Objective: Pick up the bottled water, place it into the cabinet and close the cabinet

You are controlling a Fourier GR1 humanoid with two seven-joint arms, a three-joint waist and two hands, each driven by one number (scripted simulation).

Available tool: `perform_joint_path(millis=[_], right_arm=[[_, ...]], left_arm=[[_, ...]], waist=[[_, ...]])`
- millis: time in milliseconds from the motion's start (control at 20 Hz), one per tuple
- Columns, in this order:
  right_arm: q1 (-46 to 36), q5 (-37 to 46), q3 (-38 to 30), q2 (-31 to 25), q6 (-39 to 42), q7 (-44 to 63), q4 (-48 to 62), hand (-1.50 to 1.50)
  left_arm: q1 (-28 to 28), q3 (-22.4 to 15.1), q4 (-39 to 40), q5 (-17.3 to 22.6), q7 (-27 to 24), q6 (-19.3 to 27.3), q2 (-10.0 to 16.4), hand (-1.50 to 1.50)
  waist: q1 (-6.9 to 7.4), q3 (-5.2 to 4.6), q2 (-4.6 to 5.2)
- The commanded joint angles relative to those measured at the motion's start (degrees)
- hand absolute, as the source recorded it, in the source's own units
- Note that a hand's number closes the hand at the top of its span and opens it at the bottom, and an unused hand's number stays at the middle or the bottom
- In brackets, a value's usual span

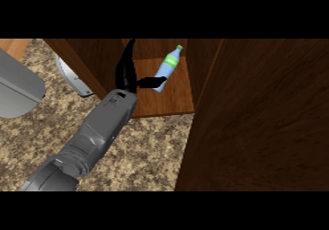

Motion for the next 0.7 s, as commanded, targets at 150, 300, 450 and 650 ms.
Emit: perform_joint_path(millis=[150, 300, 450, 650], right_arm=[[2.50, 2.12, 2.19, -1.37, -0.16, 0.33, -2.91, -1.50], [-0.67, 0.18, -0.31, -0.34, -0.14, 2.85, -3.73, -1.50], [-1.50, -0.42, -0.97, -0.40, 0.13, 2.87, -3.36, -1.50], [0.72, 0.27, -0.08, -2.02, -0.06, 2.62, -5.53, -1.50]], left_arm=[[0.05, 1.59, -2.39, 0.94, -2.47, -4.85, 0.36, -1.50], [3.14, 3.86, -7.10, 3.25, -9.85, -10.69, -0.49, -1.50], [1.73, 5.67, -9.61, 5.57, -11.12, -17.27, -0.49, 1.50], [5.43, 6.70, -11.53, 8.04, -15.86, -26.24, -0.51, 1.50]], waist=[[0.50, 0.00, -0.31], [1.23, -0.14, -0.11], [1.69, -0.09, -0.43], [2.08, -0.04, -0.92]])
